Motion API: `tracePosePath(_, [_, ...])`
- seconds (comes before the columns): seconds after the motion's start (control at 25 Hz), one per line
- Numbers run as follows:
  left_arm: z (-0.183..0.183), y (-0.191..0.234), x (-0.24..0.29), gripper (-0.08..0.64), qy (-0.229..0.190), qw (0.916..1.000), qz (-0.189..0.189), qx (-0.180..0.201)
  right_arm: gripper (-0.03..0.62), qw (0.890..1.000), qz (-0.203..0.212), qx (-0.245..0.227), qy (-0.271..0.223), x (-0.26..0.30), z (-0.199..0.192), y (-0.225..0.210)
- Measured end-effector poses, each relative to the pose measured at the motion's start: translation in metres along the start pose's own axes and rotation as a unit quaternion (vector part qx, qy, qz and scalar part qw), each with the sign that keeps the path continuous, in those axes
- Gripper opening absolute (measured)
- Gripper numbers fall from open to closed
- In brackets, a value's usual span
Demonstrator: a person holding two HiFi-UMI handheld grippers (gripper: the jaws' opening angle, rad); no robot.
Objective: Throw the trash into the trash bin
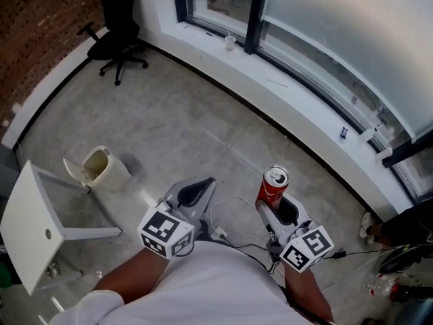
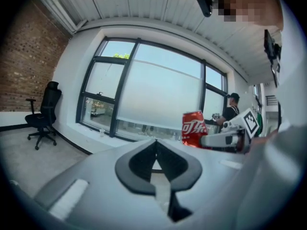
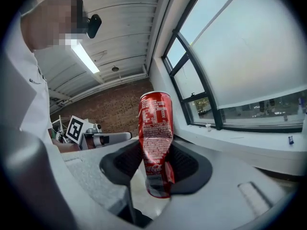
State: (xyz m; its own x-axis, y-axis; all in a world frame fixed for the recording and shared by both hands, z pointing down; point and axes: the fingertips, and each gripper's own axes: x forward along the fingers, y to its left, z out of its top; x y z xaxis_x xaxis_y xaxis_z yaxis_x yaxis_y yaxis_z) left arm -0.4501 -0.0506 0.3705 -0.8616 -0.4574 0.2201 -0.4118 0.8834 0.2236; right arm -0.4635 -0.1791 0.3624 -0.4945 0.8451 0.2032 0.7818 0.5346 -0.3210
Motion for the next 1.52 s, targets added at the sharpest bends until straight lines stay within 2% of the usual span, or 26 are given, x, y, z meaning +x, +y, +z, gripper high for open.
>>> tracePosePath(0.24, [0.033,0.099,0.006,0.009,-0.024,0.999,0.032,-0.022,0.172,0.999,0.032,-0.013,0.019,0.107,0.041,0.001])
tracePosePath(0.44, [0.053,0.172,0.009,0.009,-0.033,0.9978,0.052,-0.022,0.172,0.996,0.075,-0.04,0.017,0.195,0.075,0.016])
tracePosePath(0.64, [0.066,0.223,0.001,0.008,-0.049,0.9955,0.078,-0.021,0.17,0.992,0.108,-0.061,0.003,0.249,0.097,0.034])
tracePosePath(0.92, [0.066,0.258,0.0,0.009,-0.056,0.991,0.115,-0.039,0.17,0.987,0.142,-0.067,0.017,0.295,0.104,0.028])
tracePosePath(1.2, [0.072,0.31,0.004,0.009,-0.063,0.9777,0.195,-0.046,0.17,0.973,0.216,-0.069,0.045,0.364,0.105,0.012])
tracePosePath(1.52, [0.109,0.363,0.022,0.008,-0.087,0.9519,0.29,-0.047,0.17,0.938,0.33,-0.082,0.069,0.441,0.128,0.008])
